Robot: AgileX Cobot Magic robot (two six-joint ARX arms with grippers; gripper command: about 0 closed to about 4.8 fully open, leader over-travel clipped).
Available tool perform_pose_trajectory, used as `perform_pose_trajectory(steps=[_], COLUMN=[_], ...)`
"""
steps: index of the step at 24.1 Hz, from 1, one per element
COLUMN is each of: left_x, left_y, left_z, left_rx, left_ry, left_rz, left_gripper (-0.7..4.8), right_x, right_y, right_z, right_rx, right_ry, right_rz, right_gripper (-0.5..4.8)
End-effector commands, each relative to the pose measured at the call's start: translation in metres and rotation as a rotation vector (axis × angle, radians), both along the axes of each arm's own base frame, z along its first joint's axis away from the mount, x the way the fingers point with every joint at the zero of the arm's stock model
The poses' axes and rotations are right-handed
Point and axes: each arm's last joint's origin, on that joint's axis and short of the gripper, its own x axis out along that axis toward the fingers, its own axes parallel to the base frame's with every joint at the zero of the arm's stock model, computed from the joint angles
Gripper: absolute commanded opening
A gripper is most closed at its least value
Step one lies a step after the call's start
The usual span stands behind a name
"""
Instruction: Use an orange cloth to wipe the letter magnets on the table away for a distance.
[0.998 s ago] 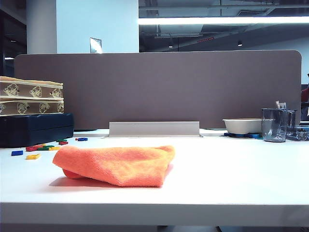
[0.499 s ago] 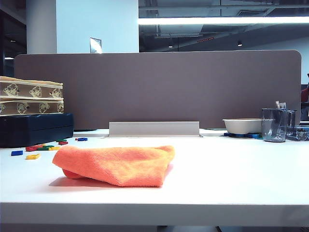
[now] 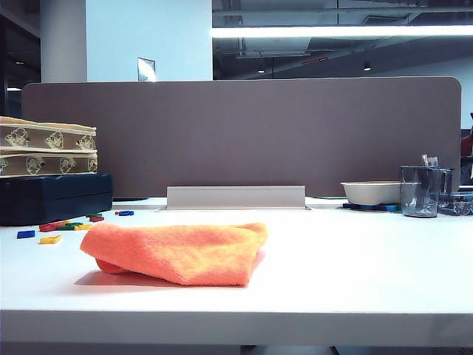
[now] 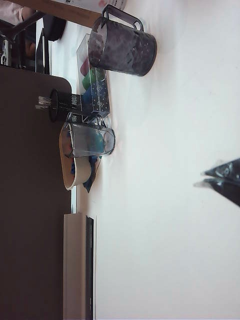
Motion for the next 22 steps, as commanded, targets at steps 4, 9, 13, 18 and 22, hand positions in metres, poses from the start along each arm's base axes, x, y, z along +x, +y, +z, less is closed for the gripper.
perform_pose_trajectory(steps=[4,9,13,18,22], left_x=[-0.0004,-0.0004,-0.0004,-0.0003,-0.0001], left_y=[0.0,0.0,0.0,0.0,0.0], left_z=[0.0025,0.0025,0.0025,0.0023,0.0009], left_rx=[0.002,0.002,0.002,0.002,0.002], left_ry=[-0.014,-0.014,-0.014,-0.013,0.0], left_rz=[-0.005,-0.005,-0.005,-0.005,-0.005], left_gripper=[-0.05,-0.05,-0.05,-0.05,-0.05], right_x=[-0.0005,-0.0005,-0.0005,-0.0006,-0.0006], right_y=[0.0,0.0,0.0,0.0,0.0], right_z=[0.0024,0.0024,0.0024,0.0026,0.0027], right_rx=[-0.002,-0.002,-0.002,-0.002,-0.002], right_ry=[-0.017,-0.017,-0.016,-0.019,-0.02], right_rz=[0.0,0.0,0.0,0.0,0.0], right_gripper=[-0.01,-0.01,-0.01,-0.01,-0.01])
